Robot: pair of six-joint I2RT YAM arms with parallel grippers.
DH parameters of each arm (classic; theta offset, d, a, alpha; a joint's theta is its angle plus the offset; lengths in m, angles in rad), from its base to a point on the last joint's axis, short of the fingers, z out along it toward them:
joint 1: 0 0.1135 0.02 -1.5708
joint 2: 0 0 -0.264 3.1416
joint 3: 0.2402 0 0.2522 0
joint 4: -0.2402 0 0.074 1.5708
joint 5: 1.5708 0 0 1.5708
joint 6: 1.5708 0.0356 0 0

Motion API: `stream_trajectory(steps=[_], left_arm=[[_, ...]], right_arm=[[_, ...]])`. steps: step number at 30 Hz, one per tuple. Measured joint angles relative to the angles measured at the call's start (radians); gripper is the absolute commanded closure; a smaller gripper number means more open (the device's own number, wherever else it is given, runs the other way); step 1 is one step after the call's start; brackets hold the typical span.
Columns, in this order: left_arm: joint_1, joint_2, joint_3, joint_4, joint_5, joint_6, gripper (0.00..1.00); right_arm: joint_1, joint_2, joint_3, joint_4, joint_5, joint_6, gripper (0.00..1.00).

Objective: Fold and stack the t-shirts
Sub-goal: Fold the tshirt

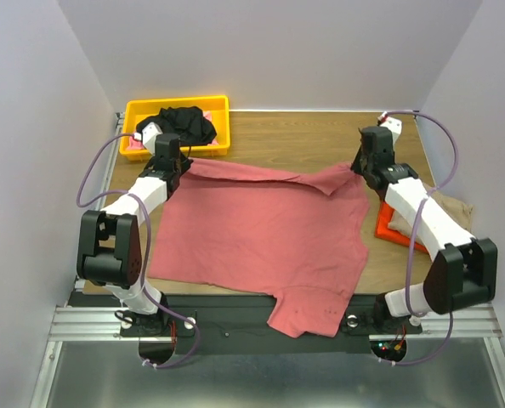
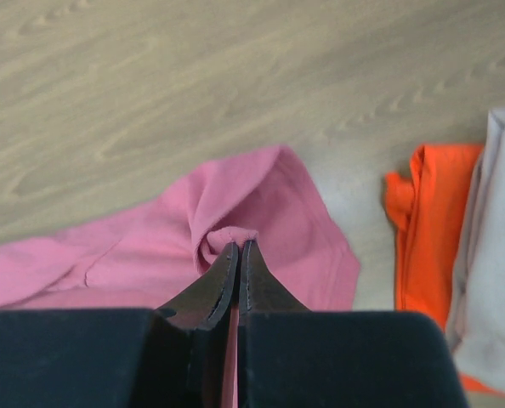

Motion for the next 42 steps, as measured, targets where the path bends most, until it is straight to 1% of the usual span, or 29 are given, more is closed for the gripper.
stream_trajectory(steps=[3, 7, 16, 23, 27, 31, 35, 36, 37, 41, 42], left_arm=[[0.03, -0.002, 0.0, -0.004, 0.026, 0.017, 1.0], [0.067, -0.002, -0.018, -0.008, 0.081, 0.037, 1.0], [0.079, -0.002, -0.026, -0.068, 0.143, 0.084, 1.0], [0.08, -0.002, -0.025, -0.123, 0.143, 0.094, 1.0], [0.081, -0.003, -0.025, -0.167, 0.135, 0.101, 1.0], [0.086, -0.008, -0.025, -0.212, 0.101, 0.109, 1.0], [0.092, -0.008, -0.026, -0.231, 0.089, 0.112, 1.0], [0.092, -0.008, -0.026, -0.232, 0.089, 0.113, 0.99], [0.092, -0.006, -0.026, -0.233, 0.089, 0.113, 0.87], [0.093, 0.027, -0.026, -0.234, 0.078, 0.115, 0.77], [0.093, 0.039, -0.026, -0.234, 0.076, 0.114, 0.74]], right_arm=[[0.0, -0.077, -0.067, -0.067, -0.024, 0.022, 0.99], [0.0, -0.126, -0.119, -0.15, -0.058, 0.039, 1.0], [0.0, -0.238, -0.132, -0.291, -0.186, 0.047, 1.0], [0.0, -0.324, -0.133, -0.41, -0.262, 0.068, 1.0], [0.0, -0.342, -0.137, -0.444, -0.304, 0.08, 1.0], [0.0, -0.349, -0.193, -0.447, -0.309, 0.1, 1.0], [0.0, -0.347, -0.27, -0.452, -0.278, 0.131, 1.0], [0.0, -0.341, -0.29, -0.451, -0.269, 0.138, 1.0], [0.0, -0.332, -0.307, -0.443, -0.263, 0.146, 1.0], [0.0, -0.294, -0.347, -0.432, -0.256, 0.169, 1.0], [0.0, -0.287, -0.348, -0.43, -0.255, 0.171, 0.99]])
